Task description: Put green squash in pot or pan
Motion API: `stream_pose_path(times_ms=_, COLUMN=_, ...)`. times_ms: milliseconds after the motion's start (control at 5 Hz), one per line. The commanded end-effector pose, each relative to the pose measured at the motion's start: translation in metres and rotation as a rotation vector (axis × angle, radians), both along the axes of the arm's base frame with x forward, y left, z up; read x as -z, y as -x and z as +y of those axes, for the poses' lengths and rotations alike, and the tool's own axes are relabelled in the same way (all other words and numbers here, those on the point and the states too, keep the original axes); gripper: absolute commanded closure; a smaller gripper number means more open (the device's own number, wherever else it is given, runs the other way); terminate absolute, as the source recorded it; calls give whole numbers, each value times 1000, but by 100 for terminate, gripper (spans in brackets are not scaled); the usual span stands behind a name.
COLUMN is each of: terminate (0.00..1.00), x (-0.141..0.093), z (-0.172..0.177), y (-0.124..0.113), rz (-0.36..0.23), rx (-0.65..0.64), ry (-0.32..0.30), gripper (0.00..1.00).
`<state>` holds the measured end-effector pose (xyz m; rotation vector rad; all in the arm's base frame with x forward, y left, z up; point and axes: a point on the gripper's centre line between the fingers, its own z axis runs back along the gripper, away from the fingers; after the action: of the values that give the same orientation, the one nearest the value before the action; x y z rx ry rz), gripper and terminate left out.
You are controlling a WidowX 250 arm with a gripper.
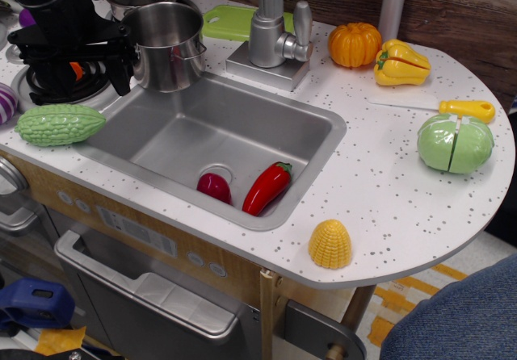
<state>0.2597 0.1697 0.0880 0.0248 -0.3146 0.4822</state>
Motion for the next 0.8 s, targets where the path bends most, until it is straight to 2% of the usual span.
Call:
stream_pose_path(times_ms=0, terminate=0, x=0, z=0, y=0, rz=0, rx=0, ry=0, gripper=0)
stream_pose_path(times_ms=200, terminate=0, x=-8, z=2, y=-4, rz=50, rx=-249, ry=-53, gripper=0)
stream_pose_path(times_ms=400, terminate=0, x=-12, z=6, y=-5, rz=37, rx=-381, ry=-76, gripper=0)
stream_pose_path(times_ms=600, terminate=0, x=-15, z=12, y=-7, rz=10, rx=-597, ry=-72, gripper=0)
